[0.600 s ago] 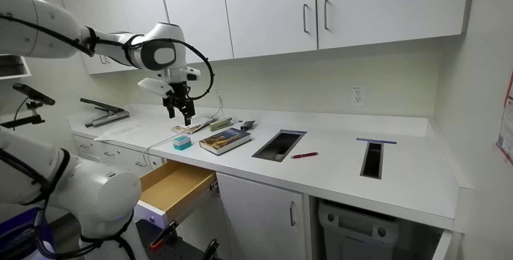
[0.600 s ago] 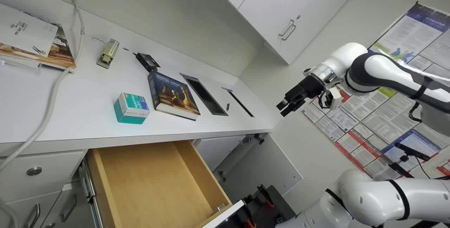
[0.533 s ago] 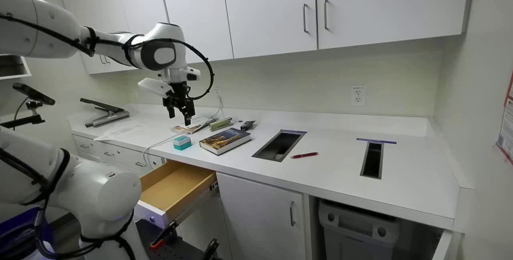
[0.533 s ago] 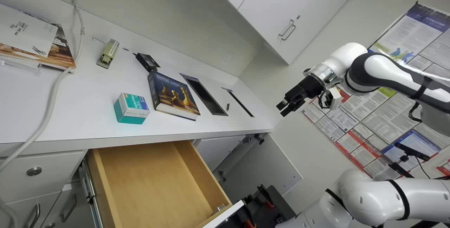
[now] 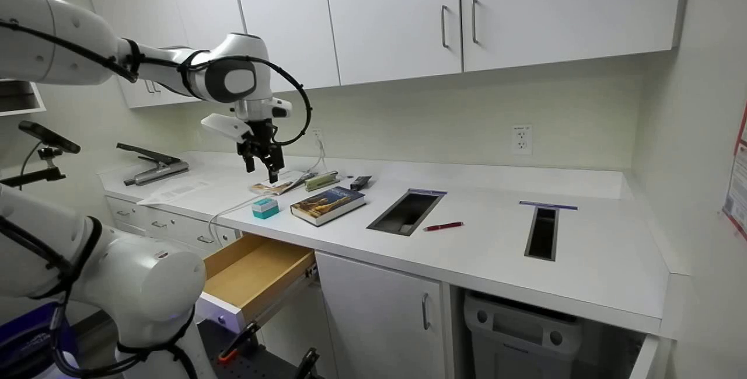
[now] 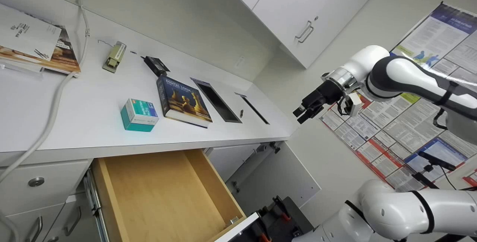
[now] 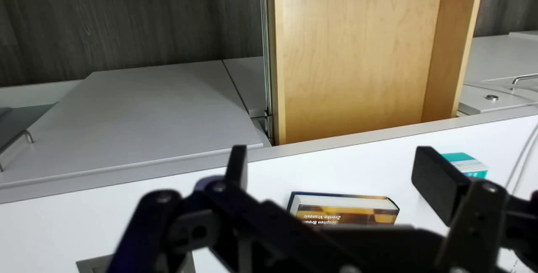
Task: Put the pen in the open kitchen drawer
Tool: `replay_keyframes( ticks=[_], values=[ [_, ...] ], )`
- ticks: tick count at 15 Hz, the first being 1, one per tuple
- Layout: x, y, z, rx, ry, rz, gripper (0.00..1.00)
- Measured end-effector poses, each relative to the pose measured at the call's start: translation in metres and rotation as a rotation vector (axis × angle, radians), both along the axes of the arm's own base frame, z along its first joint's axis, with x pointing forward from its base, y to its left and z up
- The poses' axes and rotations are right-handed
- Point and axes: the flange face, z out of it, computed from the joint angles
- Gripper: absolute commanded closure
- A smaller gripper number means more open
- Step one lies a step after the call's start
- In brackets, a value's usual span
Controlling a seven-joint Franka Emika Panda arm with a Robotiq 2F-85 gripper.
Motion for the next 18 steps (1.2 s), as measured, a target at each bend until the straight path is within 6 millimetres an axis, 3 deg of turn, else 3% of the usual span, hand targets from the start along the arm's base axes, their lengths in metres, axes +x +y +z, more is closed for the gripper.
replay_keyframes(
  ticks=[6, 8, 13, 16, 18],
  values=[
    [0.005, -0.012, 0.008, 0.001, -0.033, -0.038, 0.0],
    [0.014, -0.034, 0.022, 0.006, -0.089, -0.107, 0.0],
    [0.045, -0.115, 0.051, 0.013, -0.209, -0.359, 0.0],
    [0.069, -0.157, 0.05, 0.005, -0.225, -0.484, 0.0],
    [0.075, -0.162, 0.043, 0.004, -0.209, -0.489, 0.0]
  ],
)
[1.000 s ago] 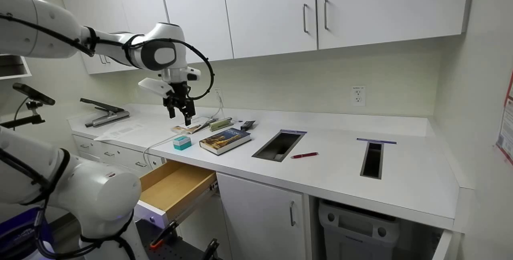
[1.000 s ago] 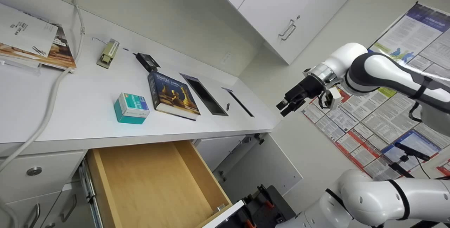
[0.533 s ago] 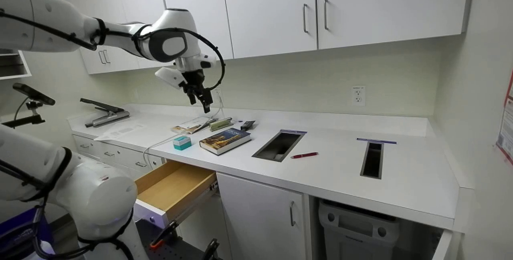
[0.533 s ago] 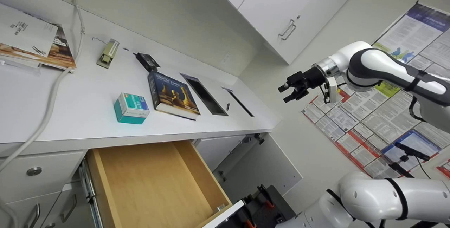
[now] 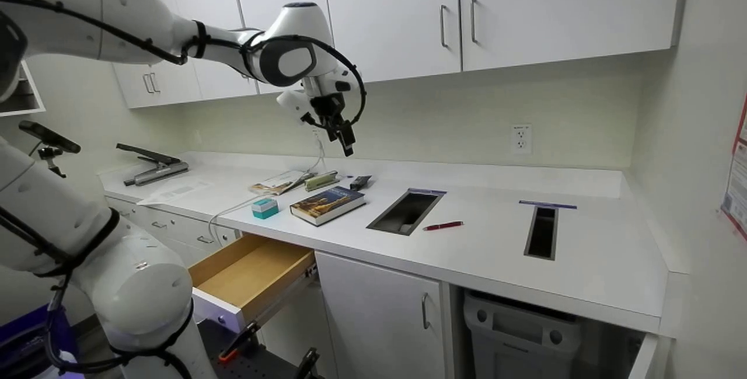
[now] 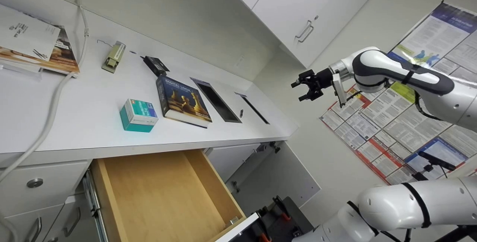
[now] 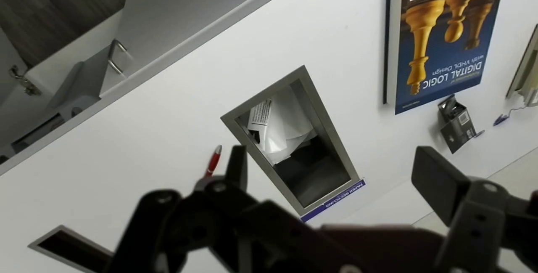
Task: Put the pen in the open kitchen drawer
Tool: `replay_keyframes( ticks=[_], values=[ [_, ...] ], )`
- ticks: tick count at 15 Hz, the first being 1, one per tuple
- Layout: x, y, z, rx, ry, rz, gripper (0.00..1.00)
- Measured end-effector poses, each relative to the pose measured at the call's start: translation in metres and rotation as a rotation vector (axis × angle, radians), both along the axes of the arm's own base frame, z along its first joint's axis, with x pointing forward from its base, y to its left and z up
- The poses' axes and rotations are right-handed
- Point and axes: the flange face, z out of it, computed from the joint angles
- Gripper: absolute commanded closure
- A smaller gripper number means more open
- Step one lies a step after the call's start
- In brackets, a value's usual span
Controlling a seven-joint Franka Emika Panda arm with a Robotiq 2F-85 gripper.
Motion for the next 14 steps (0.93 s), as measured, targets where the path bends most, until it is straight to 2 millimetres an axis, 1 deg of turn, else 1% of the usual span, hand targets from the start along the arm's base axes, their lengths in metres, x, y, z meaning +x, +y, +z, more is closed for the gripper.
replay_keyframes(
  ticks=[6, 8, 9, 11, 14],
  values=[
    [-0.002, 0.004, 0.004, -0.002, -0.01, 0.007, 0.0],
    [0.003, -0.001, 0.003, -0.004, -0.018, -0.022, 0.0],
    [0.01, -0.006, 0.002, -0.007, -0.029, -0.061, 0.0],
    [0.034, -0.022, -0.005, -0.019, -0.04, -0.154, 0.0],
    [0.082, -0.053, -0.029, -0.055, -0.016, -0.272, 0.0]
  ],
)
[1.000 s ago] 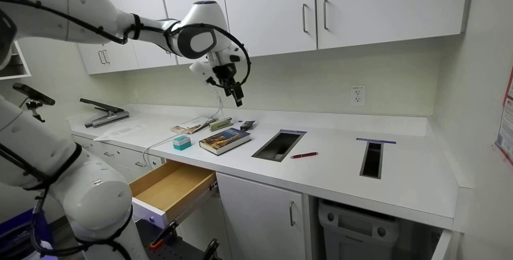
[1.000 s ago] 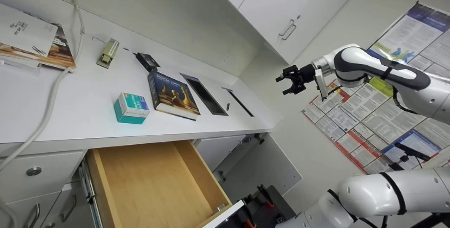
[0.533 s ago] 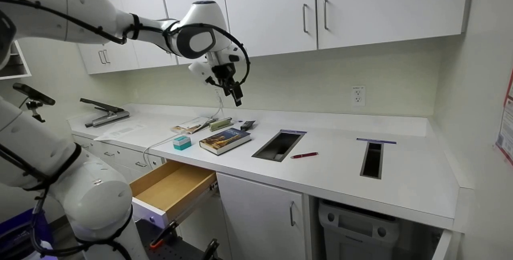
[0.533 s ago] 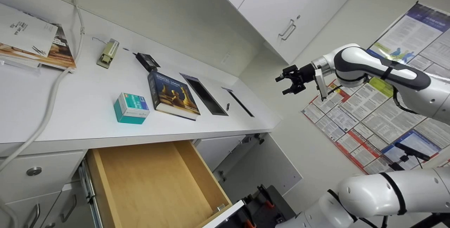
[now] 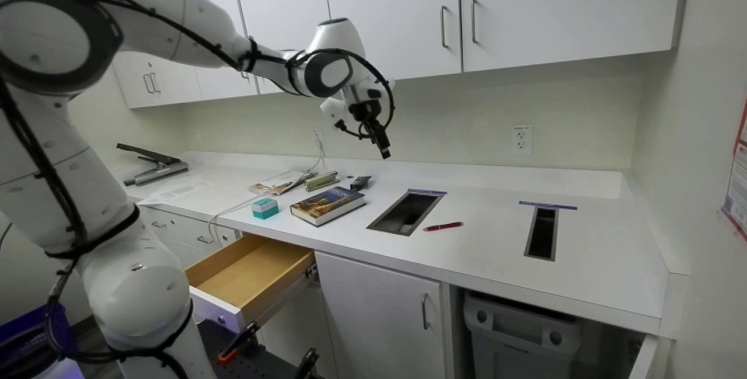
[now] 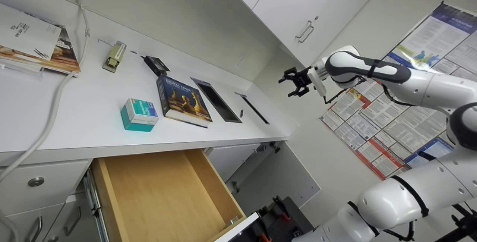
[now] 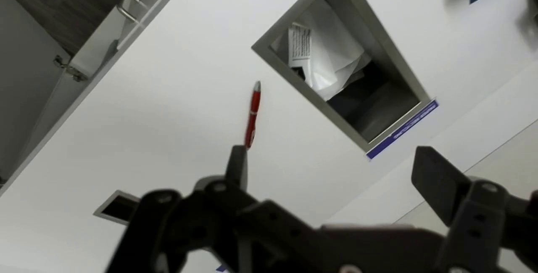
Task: Put the pen in the open kitchen drawer
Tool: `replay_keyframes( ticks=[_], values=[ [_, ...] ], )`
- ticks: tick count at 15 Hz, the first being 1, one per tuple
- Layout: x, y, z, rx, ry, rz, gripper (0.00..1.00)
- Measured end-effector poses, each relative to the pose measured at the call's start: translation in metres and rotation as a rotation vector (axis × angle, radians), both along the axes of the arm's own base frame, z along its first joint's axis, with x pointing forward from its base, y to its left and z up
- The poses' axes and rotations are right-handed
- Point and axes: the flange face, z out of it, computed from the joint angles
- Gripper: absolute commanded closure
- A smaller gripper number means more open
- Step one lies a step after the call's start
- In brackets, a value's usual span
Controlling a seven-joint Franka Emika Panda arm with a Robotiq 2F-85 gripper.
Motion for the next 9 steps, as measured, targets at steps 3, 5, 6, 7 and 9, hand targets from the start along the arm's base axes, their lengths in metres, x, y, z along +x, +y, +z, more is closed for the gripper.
replay_keyframes(
  ticks=[3, 5, 6, 7, 9],
  values=[
    [0.047, -0.029, -0.033, -0.024, 0.047, -0.039, 0.0],
    [0.073, -0.05, -0.057, -0.028, 0.077, -0.055, 0.0],
    [0.084, -0.06, -0.069, -0.028, 0.09, -0.063, 0.0],
    [0.094, -0.069, -0.08, -0.028, 0.1, -0.066, 0.0],
    [0.109, -0.085, -0.101, -0.024, 0.117, -0.075, 0.0]
  ],
)
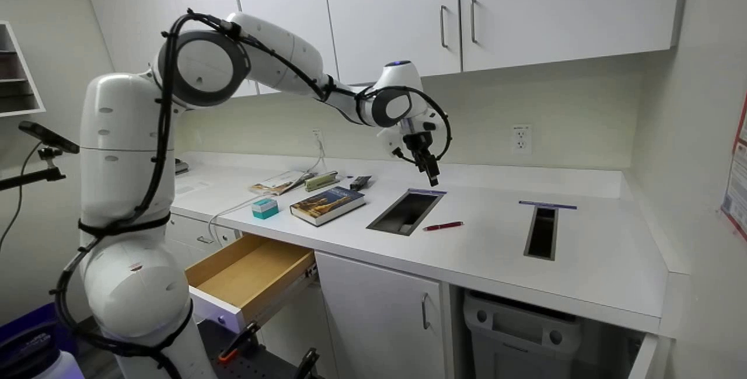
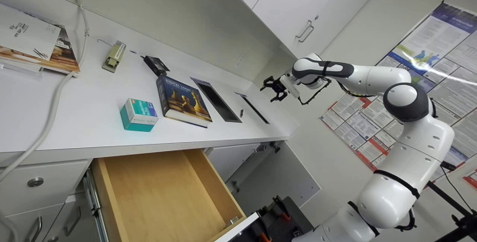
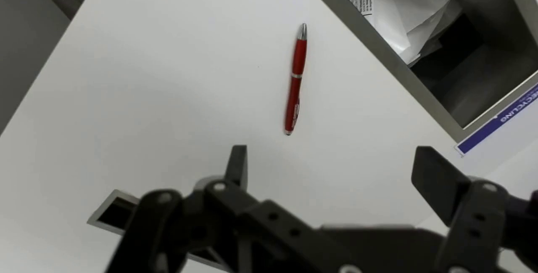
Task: Put the pen in the open kitchen drawer
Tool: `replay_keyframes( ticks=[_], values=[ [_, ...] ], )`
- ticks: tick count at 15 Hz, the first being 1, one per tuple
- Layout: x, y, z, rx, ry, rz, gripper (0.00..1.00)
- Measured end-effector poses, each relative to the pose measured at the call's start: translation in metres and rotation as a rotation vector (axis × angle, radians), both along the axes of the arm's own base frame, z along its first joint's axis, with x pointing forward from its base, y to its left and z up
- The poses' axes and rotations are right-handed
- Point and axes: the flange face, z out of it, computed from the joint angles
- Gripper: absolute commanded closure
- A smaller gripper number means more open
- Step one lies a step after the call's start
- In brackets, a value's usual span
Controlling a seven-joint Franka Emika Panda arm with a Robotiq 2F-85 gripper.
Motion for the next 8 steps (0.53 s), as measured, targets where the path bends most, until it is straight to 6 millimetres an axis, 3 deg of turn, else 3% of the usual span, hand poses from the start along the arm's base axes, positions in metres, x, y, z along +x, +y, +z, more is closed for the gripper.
replay_keyframes(
  ticks=[5, 8],
  values=[
    [0.02, -0.016, -0.045, 0.018, 0.041, -0.023, 0.0],
    [0.024, -0.017, -0.049, 0.017, 0.044, -0.022, 0.0]
  ],
)
